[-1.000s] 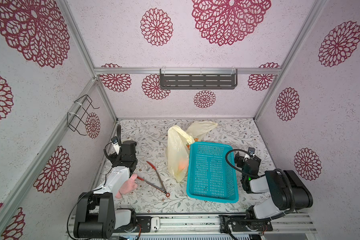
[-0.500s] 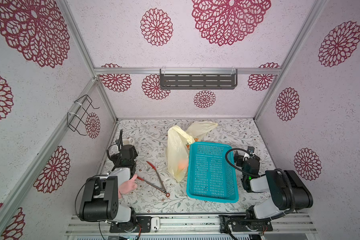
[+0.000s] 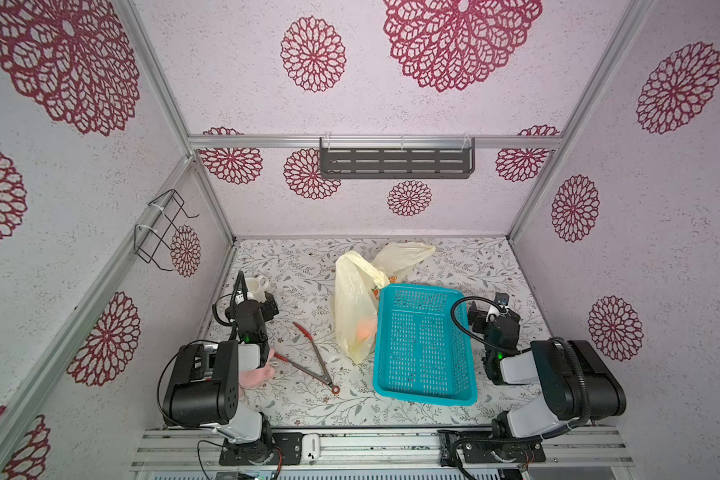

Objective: Place the fruits into the plastic bag

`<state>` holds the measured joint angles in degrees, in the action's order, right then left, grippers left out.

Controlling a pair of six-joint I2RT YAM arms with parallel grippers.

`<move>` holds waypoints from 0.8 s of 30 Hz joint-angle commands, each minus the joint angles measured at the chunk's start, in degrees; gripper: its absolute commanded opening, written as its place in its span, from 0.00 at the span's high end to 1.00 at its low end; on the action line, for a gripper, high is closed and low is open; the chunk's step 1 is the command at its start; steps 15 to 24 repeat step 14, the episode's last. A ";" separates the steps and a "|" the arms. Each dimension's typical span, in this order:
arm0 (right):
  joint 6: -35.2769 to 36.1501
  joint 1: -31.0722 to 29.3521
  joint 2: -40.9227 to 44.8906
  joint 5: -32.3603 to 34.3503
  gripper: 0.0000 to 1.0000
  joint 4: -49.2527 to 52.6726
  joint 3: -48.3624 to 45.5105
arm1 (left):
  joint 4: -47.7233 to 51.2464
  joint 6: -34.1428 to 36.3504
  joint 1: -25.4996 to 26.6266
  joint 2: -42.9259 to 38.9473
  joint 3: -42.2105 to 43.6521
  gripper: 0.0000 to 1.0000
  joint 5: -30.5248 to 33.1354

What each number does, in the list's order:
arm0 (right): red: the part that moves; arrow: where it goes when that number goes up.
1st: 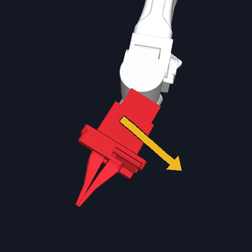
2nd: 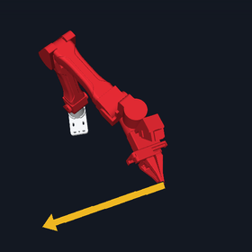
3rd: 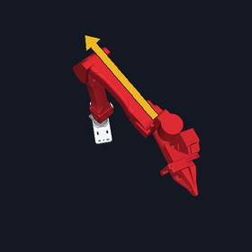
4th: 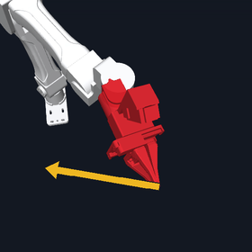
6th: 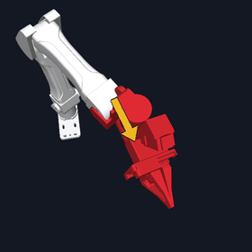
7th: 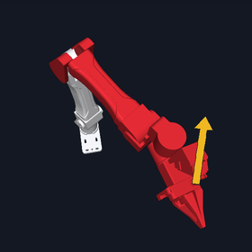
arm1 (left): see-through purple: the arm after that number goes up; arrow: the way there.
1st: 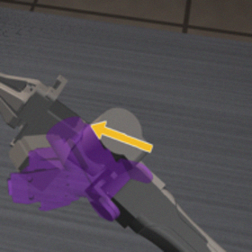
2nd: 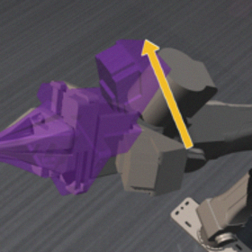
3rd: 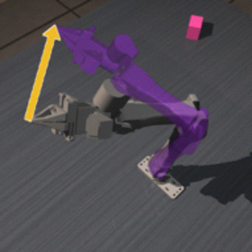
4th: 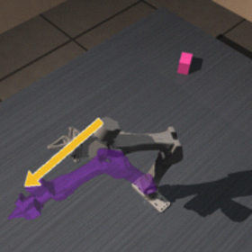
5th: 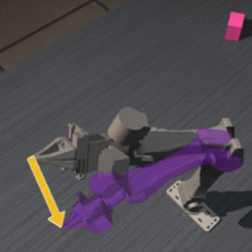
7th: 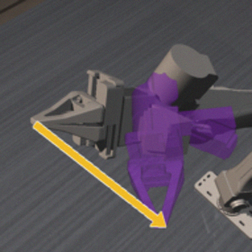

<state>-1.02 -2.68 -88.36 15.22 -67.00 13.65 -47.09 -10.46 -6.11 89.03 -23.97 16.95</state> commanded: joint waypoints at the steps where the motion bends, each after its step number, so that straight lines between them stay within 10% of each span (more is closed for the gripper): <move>1: 0.65 -0.31 0.29 0.19 0.01 -2.77 0.54 | -2.99 1.76 -0.39 0.27 -0.51 0.03 -1.57; 24: -0.26 1.57 0.46 -3.61 0.01 -0.78 1.37 | -2.83 1.75 -0.39 0.18 -0.49 0.03 -1.57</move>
